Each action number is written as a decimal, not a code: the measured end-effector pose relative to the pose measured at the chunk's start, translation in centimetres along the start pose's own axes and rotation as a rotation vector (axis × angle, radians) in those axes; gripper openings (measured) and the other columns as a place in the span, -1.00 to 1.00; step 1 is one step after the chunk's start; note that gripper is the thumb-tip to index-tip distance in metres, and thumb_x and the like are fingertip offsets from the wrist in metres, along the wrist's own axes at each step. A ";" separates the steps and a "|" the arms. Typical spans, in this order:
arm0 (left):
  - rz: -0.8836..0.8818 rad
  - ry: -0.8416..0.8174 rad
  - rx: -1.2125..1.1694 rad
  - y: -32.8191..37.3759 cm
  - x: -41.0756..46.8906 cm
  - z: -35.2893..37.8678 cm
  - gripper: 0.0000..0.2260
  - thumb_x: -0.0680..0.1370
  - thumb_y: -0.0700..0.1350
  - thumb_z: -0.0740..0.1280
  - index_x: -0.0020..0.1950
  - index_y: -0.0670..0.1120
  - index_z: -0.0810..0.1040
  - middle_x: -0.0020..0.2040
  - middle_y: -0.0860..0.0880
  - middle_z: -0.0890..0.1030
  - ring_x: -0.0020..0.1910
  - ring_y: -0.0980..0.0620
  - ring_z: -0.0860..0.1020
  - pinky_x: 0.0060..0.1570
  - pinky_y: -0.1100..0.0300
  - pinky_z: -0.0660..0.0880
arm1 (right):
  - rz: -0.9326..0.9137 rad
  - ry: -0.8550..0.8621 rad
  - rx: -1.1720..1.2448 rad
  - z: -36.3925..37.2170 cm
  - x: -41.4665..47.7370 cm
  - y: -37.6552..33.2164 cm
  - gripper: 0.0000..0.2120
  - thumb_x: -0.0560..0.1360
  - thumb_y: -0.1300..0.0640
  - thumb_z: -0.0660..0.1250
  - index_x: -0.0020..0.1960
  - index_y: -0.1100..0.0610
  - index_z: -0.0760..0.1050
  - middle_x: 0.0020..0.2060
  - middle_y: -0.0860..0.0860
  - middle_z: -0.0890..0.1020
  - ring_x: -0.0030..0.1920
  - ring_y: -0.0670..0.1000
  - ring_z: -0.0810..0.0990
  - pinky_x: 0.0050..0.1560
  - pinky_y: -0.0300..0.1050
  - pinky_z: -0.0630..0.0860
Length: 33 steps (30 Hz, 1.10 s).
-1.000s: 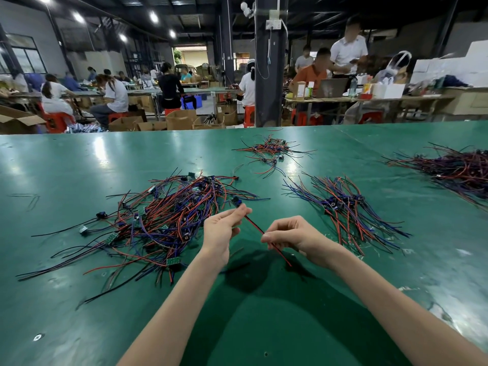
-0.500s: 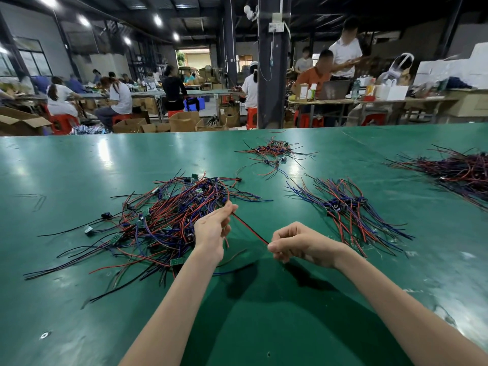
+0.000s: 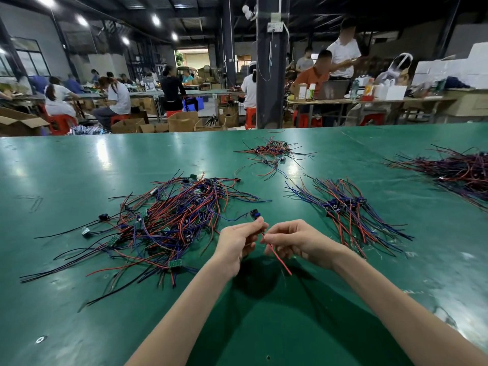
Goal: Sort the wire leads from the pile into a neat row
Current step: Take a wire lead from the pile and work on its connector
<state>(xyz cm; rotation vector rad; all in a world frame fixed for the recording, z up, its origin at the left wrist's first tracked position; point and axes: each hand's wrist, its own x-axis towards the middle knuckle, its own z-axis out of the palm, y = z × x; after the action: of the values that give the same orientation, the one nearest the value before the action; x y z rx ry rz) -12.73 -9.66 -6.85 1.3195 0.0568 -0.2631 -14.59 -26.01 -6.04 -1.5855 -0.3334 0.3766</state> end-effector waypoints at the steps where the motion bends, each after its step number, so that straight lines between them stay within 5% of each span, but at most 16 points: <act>1: -0.002 -0.001 0.002 -0.1 0.1 0.0 -0.88 0.48 -0.11 0.42 -0.18 -0.15 0.68 -0.40 0.09 0.59 -0.37 0.17 0.41 -0.42 0.40 0.38 | 0.011 0.019 -0.020 0.0 0.0 0.1 -0.88 0.39 0.09 0.47 -0.17 0.15 0.62 -0.29 0.11 0.67 -0.42 -0.10 0.49 -0.40 -0.33 0.41; 5: 0.012 -0.012 -0.012 -0.1 0.1 0.2 -0.88 0.49 -0.11 0.41 -0.16 -0.16 0.67 -0.36 0.07 0.61 -0.38 0.17 0.43 -0.41 0.40 0.42 | 0.061 0.113 -0.042 -0.5 0.2 0.0 -0.91 0.48 0.29 0.37 -0.20 0.18 0.56 -0.37 0.09 0.65 -0.49 -0.10 0.44 -0.47 -0.33 0.35; 13: -0.053 -0.030 -0.059 0.4 -0.3 0.2 -0.83 0.53 -0.10 0.36 -0.12 -0.19 0.64 -0.26 0.02 0.65 -0.44 0.16 0.49 -0.37 0.33 0.50 | -0.146 0.573 0.185 -5.6 0.8 -1.9 -0.94 0.50 0.30 0.32 -0.08 0.23 0.58 -0.37 0.04 0.63 -0.45 -0.11 0.45 -0.44 -0.33 0.38; 18: -0.065 -0.033 -0.086 0.6 -0.1 0.1 -0.78 0.58 -0.10 0.29 -0.14 -0.19 0.64 -0.25 0.01 0.66 -0.41 0.14 0.50 -0.38 0.32 0.49 | 0.080 0.956 -0.166 -10.7 0.2 -0.1 -0.91 0.43 0.28 0.42 -0.16 0.33 0.64 -0.34 0.19 0.62 -0.55 -0.07 0.29 -0.59 -0.30 0.21; 24: 0.026 0.007 0.011 0.5 -0.3 0.5 -0.77 0.60 -0.17 0.26 -0.17 -0.19 0.64 -0.24 0.00 0.67 -0.36 0.10 0.50 -0.39 0.32 0.49 | 0.247 1.056 -0.442 -11.9 -1.5 1.3 -0.88 0.41 0.23 0.42 -0.28 0.22 0.67 -0.35 0.12 0.68 -0.40 0.00 0.41 -0.33 -0.15 0.34; 33: 0.307 0.193 0.427 0.5 -0.2 -0.4 -0.75 0.58 -0.15 0.27 -0.25 -0.07 0.65 -0.22 -0.01 0.66 -0.36 0.16 0.51 -0.33 0.26 0.53 | 0.356 1.097 -0.931 -10.4 -2.0 0.8 -0.88 0.44 0.21 0.36 -0.06 0.13 0.66 -0.20 0.12 0.60 -0.21 0.12 0.48 -0.18 -0.13 0.44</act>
<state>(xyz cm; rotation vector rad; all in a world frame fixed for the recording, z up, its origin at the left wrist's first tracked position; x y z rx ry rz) -12.80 -9.17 -6.48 1.7520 -0.0426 0.1232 -11.89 -36.23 -6.36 -2.4923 0.7385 -0.4977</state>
